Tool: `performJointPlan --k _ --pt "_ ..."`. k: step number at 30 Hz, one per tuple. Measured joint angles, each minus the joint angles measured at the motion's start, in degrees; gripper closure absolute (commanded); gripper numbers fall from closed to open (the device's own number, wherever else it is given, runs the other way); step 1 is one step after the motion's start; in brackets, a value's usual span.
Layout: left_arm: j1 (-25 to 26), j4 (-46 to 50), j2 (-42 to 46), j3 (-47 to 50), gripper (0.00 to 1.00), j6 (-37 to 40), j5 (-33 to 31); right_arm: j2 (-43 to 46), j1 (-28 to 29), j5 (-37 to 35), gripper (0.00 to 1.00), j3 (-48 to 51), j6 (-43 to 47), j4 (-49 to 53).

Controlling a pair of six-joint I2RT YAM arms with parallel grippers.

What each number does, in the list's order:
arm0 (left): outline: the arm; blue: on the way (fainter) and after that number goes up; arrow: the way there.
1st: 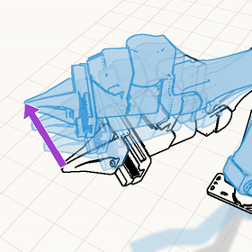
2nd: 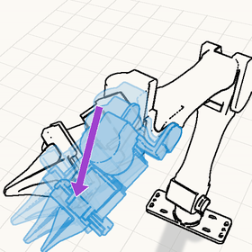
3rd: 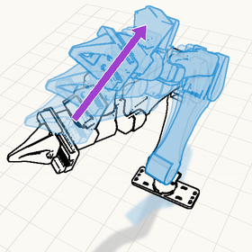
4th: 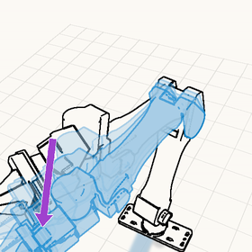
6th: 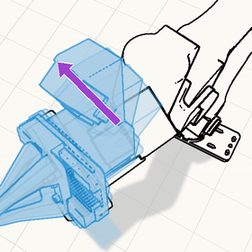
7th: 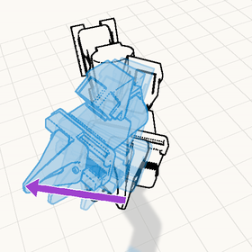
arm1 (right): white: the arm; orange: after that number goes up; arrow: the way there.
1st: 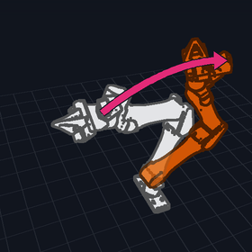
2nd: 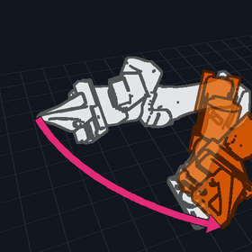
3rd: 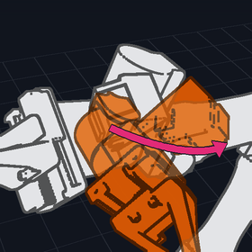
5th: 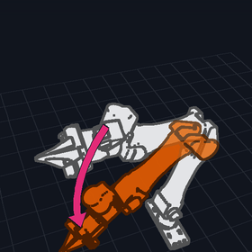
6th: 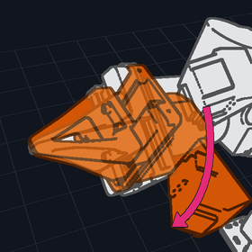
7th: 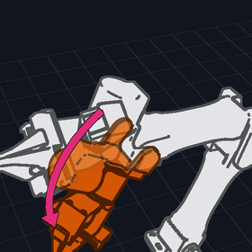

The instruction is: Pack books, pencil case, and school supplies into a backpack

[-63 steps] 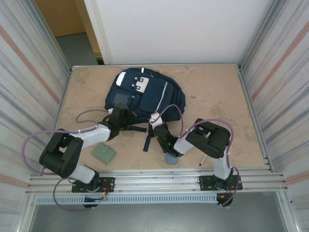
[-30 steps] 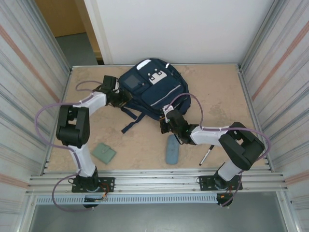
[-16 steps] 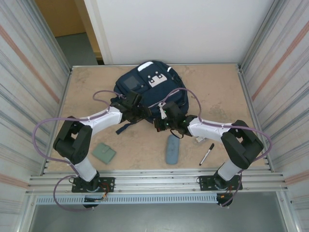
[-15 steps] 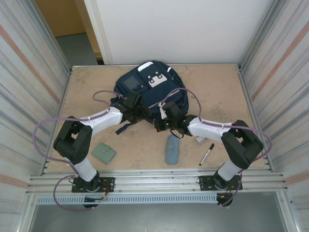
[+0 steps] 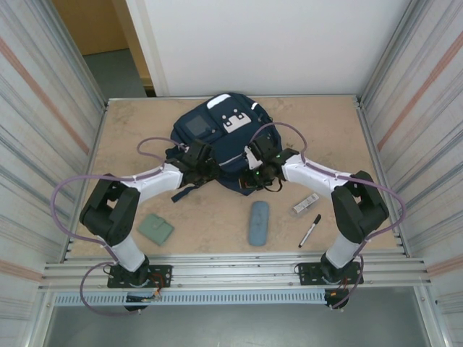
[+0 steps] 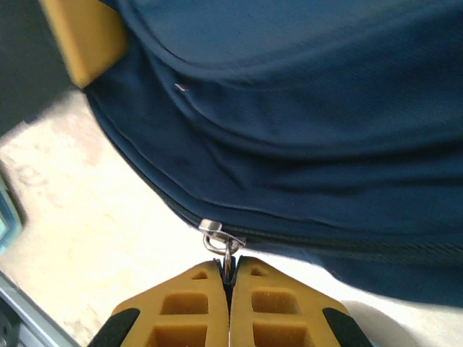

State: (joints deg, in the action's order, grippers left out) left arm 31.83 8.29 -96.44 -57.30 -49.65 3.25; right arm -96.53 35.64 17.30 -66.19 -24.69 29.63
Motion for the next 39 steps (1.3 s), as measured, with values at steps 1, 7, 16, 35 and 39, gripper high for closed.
performJointPlan --k 1,7,16,35,39 --pt "-0.6 0.0 0.0 0.0 1.00 0.7 0.5 -0.1 -0.8 0.4 1.00 -0.4 0.9 1.9" --pt "-4.9 0.2 -0.1 -0.2 1.00 7.8 5.6 -2.0 -8.5 0.5 1.00 -2.8 4.3 9.6" --pt "-13.8 11.6 -11.1 -20.3 0.90 20.6 14.1 -2.1 -3.1 -0.2 1.00 -3.1 4.5 5.3" --pt "-13.4 10.3 8.4 -1.0 0.48 8.8 12.5 -12.9 5.4 5.8 1.00 -17.8 3.7 9.0" --pt "-10.4 11.0 8.4 -1.4 0.48 7.3 9.0 -13.2 5.5 7.2 1.00 -18.6 2.6 7.8"
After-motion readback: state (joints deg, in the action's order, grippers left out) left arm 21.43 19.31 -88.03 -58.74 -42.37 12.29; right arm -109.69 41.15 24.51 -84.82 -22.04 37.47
